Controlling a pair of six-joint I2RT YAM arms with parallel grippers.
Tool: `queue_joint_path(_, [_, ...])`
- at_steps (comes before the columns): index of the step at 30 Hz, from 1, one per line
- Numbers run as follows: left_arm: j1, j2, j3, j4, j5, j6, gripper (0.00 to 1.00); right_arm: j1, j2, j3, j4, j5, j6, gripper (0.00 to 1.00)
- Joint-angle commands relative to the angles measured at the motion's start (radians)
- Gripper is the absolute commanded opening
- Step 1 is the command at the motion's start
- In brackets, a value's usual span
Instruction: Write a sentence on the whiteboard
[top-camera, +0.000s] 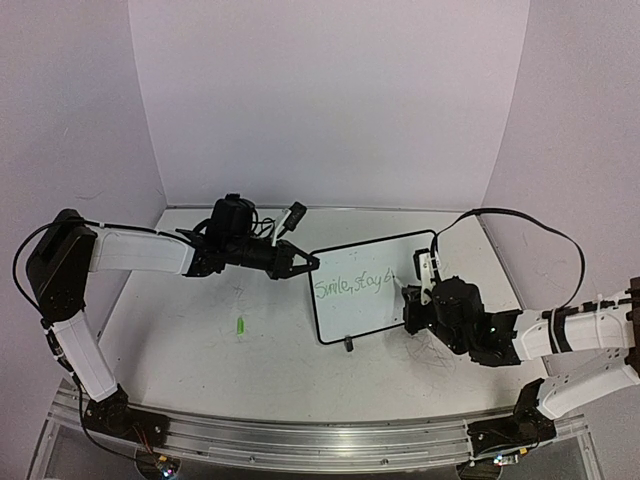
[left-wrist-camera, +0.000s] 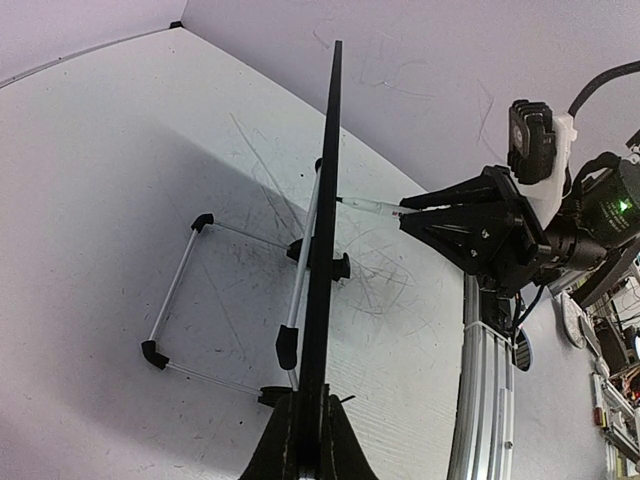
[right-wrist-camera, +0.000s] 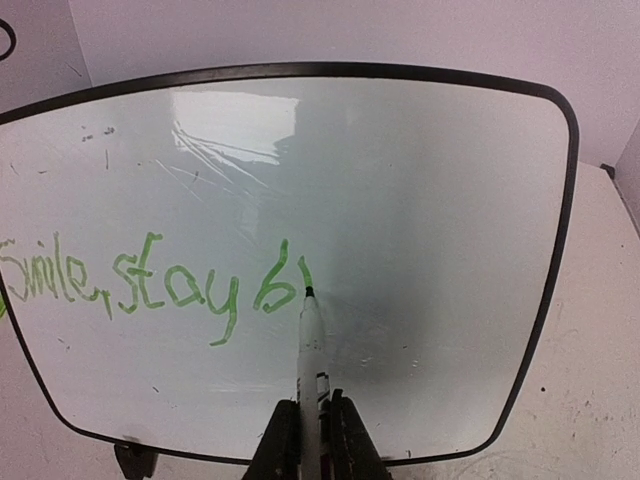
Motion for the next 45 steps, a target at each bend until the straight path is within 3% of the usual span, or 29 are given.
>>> queue_joint_path(1, [-0.012, -0.016, 0.025, -0.060, -0.008, 0.042, 0.00, 0.010, -0.008, 0.015, -0.043, 0.003, 0.034, 0.00])
queue_joint_path(31, [-0.013, -0.022, 0.023, -0.062, -0.009, 0.043, 0.00, 0.021, 0.025, 0.028, 0.058, 0.091, -0.016, 0.00])
queue_joint_path(45, [-0.015, -0.023, 0.022, -0.061, -0.011, 0.045, 0.00, 0.021, -0.004, 0.023, 0.019, 0.083, 0.005, 0.00])
